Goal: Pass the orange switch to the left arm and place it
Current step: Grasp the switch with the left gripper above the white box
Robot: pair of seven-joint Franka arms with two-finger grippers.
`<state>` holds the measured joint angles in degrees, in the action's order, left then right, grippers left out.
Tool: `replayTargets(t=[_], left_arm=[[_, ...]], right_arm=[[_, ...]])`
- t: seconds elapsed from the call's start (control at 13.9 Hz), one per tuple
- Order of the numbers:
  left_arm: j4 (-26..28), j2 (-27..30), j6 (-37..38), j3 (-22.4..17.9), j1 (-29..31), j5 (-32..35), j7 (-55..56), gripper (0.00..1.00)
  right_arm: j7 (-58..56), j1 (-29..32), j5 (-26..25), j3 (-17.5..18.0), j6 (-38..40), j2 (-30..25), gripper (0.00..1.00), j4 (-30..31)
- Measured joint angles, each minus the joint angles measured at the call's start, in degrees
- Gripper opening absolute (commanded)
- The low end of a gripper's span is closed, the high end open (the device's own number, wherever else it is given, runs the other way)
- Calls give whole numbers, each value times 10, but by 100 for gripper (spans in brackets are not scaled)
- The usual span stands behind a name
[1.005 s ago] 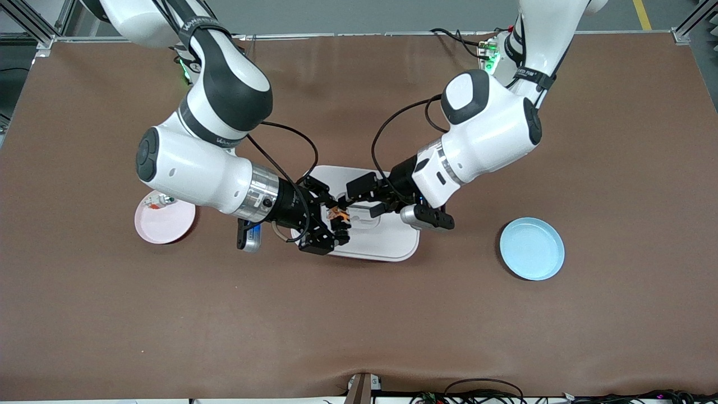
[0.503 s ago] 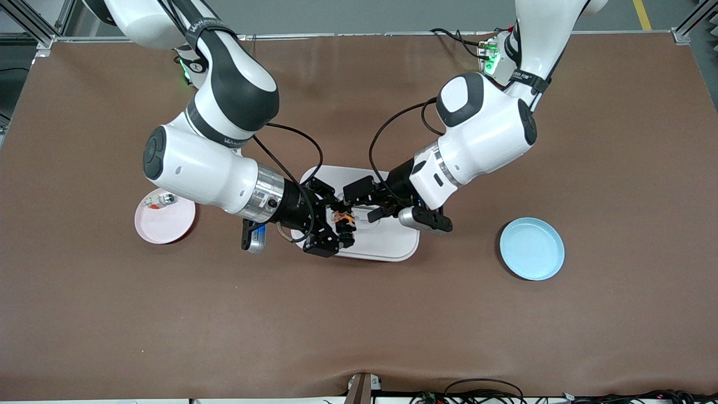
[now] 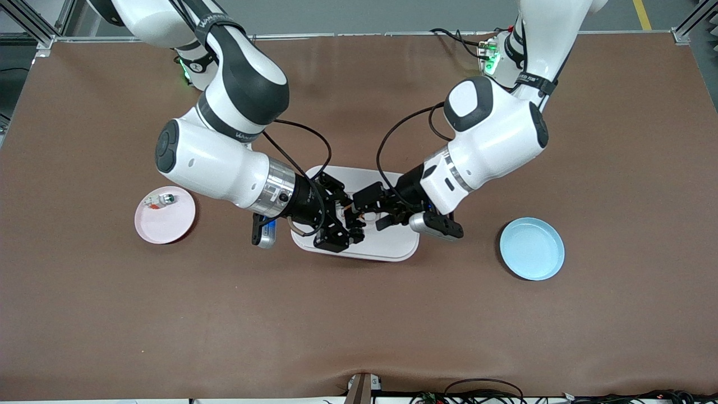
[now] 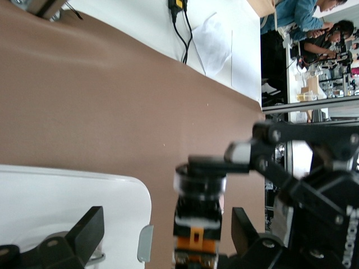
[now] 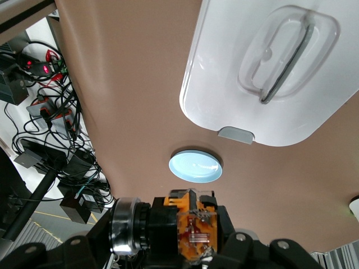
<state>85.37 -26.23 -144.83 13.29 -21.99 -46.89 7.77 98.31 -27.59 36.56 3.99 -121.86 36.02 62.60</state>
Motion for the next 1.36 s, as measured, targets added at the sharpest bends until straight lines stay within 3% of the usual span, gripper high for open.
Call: replayTargets(t=[1.01,1.08,1.15,1.22,1.29,1.36], left_arm=[[-9,-18,-31,3,-11,0,-12,100],[-9,-19,-33,3,-12,0,-12,78],[-9,-19,-33,3,-12,0,-12,38],[-10,-19,-33,3,-12,0,-12,7],[-10,-19,-34,3,-12,0,-12,0],[-11,-19,-34,3,-12,0,-12,0]], right_arm=[[10,-5,1,0,-22,5,0,-3],[10,-5,1,0,-23,6,0,-4],[10,-5,1,0,-23,6,0,-5],[10,-5,1,0,-23,7,0,-5],[11,-5,1,0,-23,7,0,-5],[11,-5,1,0,-23,8,0,-5]])
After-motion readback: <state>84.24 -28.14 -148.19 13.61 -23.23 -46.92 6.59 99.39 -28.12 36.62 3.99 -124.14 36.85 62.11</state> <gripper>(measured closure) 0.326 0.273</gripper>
